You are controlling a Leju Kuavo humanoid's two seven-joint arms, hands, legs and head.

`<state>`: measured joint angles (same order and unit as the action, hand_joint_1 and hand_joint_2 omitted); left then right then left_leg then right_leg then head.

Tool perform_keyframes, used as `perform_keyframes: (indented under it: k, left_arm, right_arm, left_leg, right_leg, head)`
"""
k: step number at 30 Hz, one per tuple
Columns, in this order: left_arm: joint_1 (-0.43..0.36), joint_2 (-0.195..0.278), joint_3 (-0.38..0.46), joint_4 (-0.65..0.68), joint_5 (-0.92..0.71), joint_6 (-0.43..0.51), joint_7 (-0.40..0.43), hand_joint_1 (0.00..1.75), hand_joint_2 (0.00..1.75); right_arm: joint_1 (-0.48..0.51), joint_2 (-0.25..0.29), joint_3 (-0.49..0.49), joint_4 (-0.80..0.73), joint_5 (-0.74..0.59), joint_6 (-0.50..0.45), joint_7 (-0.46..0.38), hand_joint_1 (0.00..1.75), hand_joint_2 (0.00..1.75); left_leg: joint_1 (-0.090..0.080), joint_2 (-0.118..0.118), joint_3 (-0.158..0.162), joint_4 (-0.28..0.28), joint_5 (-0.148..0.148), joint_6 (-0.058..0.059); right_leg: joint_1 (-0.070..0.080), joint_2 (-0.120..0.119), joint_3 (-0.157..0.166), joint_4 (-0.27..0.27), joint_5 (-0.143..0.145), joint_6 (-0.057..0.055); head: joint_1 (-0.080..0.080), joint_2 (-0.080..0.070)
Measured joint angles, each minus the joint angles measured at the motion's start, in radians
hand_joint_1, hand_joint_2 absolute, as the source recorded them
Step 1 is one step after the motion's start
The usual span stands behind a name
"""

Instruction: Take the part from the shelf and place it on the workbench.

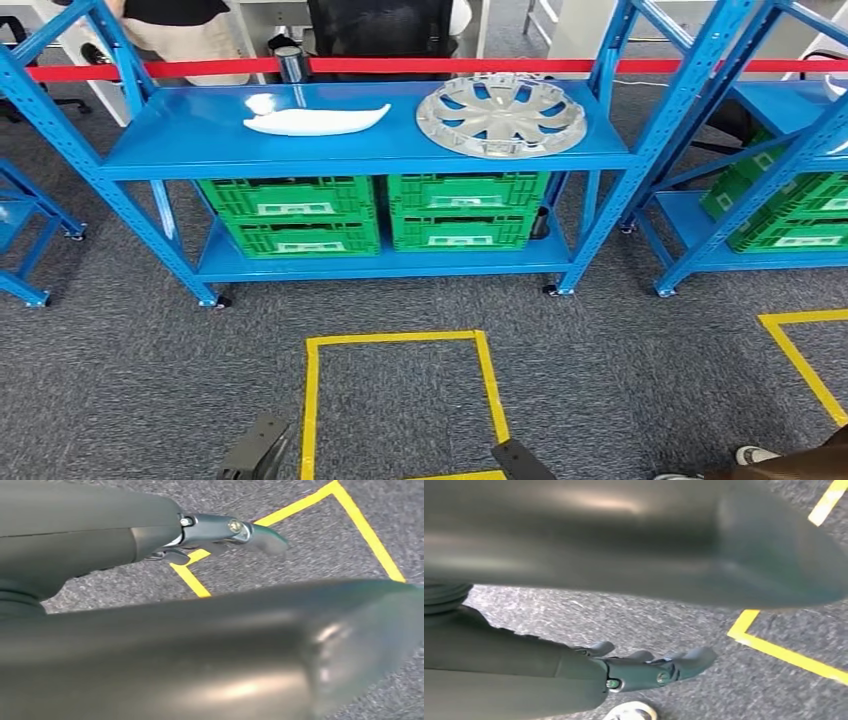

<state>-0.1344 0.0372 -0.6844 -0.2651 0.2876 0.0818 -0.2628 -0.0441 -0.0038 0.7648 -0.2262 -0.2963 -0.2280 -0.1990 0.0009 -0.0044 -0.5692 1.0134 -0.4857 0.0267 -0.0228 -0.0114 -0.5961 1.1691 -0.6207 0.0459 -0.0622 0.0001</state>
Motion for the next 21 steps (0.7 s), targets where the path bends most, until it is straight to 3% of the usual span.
perform_keyframes:
  k: [2,3,4,6,7,9,12,14,17,18,19,21]
  left_arm:
    - [0.004,0.000,0.000,0.000,0.000,-0.003,0.003,0.00,0.00]
    - [0.007,0.000,0.000,0.000,0.000,-0.004,0.005,0.00,0.00]
    - [0.010,0.000,0.000,0.001,0.001,-0.004,0.007,0.00,0.00]
    - [0.012,0.000,0.000,0.001,0.002,-0.004,0.009,0.00,0.00]
    - [0.012,0.000,0.000,0.001,0.003,-0.004,0.009,0.00,0.00]
    - [0.012,0.000,0.000,0.001,0.008,-0.004,0.009,0.00,0.00]
    - [0.014,0.001,0.000,0.001,0.012,-0.004,0.009,0.00,0.00]
    - [0.013,0.003,0.000,0.002,0.014,-0.005,0.009,0.00,0.00]
    - [0.013,0.003,0.000,0.002,0.014,-0.007,0.007,0.00,0.00]
    - [0.014,0.003,0.000,0.002,0.014,-0.009,0.006,0.00,0.00]
    - [0.014,0.004,0.000,0.002,0.013,-0.010,0.003,0.00,0.00]
    - [0.012,0.007,0.000,0.003,0.010,-0.015,-0.001,0.00,0.00]
  right_arm:
    - [0.007,0.000,0.001,0.000,-0.002,0.001,0.000,0.00,0.00]
    - [0.010,0.000,0.001,0.000,-0.003,0.002,0.001,0.00,0.00]
    - [0.013,0.000,0.002,0.000,-0.004,0.002,0.001,0.00,0.00]
    - [0.015,-0.001,0.003,0.000,-0.003,0.004,0.003,0.00,0.00]
    - [0.015,-0.001,0.004,0.001,-0.003,0.006,0.004,0.00,0.00]
    - [0.015,-0.001,0.005,0.001,-0.001,0.009,0.005,0.00,0.00]
    - [0.013,-0.001,0.007,0.001,0.000,0.010,0.006,0.00,0.00]
    - [0.010,-0.001,0.007,0.001,0.000,0.008,0.006,0.00,0.00]
    - [0.008,-0.001,0.007,0.001,0.000,0.006,0.011,0.00,0.00]
    - [0.008,-0.001,0.007,0.001,-0.002,0.006,0.013,0.00,0.00]
    - [0.007,-0.001,0.007,0.001,-0.005,0.005,0.016,0.00,0.00]
    - [0.003,-0.001,0.007,0.001,-0.016,0.004,0.016,0.00,0.00]
  left_leg:
    - [-0.004,-0.008,0.003,0.000,-0.004,0.005]
    - [-0.005,-0.013,0.006,0.001,-0.006,0.006]
    - [-0.006,-0.019,0.011,0.001,-0.009,0.005]
    - [-0.008,-0.030,0.021,0.002,-0.017,0.001]
    - [-0.010,-0.035,0.024,0.004,-0.021,-0.003]
    - [-0.011,-0.042,0.026,0.004,-0.026,-0.012]
    - [-0.009,-0.039,0.026,0.007,-0.032,-0.029]
    - [-0.007,-0.023,-0.001,0.069,-0.068,-0.042]
    - [0.002,-0.007,-0.104,0.263,-0.146,-0.058]
    - [0.005,-0.006,-0.122,0.289,-0.144,-0.061]
    - [0.007,-0.004,-0.119,0.274,-0.120,-0.062]
    - [0.010,0.002,-0.064,0.146,-0.040,-0.062]
  right_leg:
    - [0.003,0.003,-0.074,0.123,-0.037,-0.002]
    - [0.004,0.003,-0.089,0.138,-0.026,-0.004]
    - [0.006,0.004,-0.085,0.112,0.005,-0.007]
    - [0.008,0.015,-0.030,-0.022,0.085,-0.016]
    - [0.010,0.022,-0.003,-0.083,0.110,-0.020]
    - [0.013,0.030,0.022,-0.138,0.121,-0.027]
    - [0.011,0.022,0.025,-0.147,0.123,-0.042]
    - [0.007,0.015,0.032,-0.153,0.123,-0.053]
    - [0.007,0.004,0.040,-0.154,0.115,-0.058]
    - [0.007,0.002,0.043,-0.154,0.112,-0.058]
    - [0.006,0.000,0.047,-0.154,0.109,-0.056]
    - [0.004,-0.001,0.059,-0.154,0.102,-0.050]
  head:
    - [0.000,0.000]
    - [0.001,0.000]
    - [0.000,0.000]
    - [0.000,0.000]
    - [0.000,0.000]
    - [0.000,0.000]
    - [0.000,0.000]
    - [-0.002,0.000]
    - [-0.003,0.000]
    - [-0.003,0.000]
    - [-0.003,0.000]
    - [-0.003,0.000]
